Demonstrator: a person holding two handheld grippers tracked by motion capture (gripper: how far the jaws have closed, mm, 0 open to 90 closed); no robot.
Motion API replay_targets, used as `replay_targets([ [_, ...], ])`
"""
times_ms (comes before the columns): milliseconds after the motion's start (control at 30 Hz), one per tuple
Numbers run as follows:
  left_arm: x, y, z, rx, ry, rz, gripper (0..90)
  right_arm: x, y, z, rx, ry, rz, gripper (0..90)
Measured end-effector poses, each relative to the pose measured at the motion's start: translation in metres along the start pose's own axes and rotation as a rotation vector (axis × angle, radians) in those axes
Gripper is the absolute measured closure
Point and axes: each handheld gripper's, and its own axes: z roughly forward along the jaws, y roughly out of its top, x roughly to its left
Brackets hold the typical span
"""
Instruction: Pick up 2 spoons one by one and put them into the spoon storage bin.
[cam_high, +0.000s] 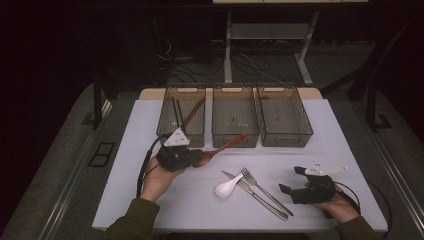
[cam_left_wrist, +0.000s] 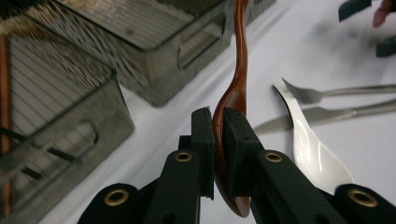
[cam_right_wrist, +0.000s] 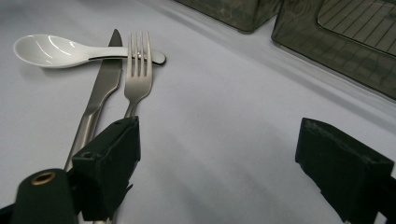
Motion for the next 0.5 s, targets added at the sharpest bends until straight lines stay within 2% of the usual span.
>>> replay_targets([
  [233,0.008,0.015,0.008,-0.042,0.023,-0.03,83.0,-0.001,0.0,0.0,-0.003,-0.004,0.002,14.2],
  [333,0.011,0.02,0.011,-0.041,0.034,-0.031,83.0,-0.001,0.0,0.0,-0.001,-0.003,0.003,14.2],
  [500,0.018,0.03,0.02,-0.066,0.047,-0.064,83.1,0.0,0.0,-0.001,0.002,0.003,0.02,14.2],
])
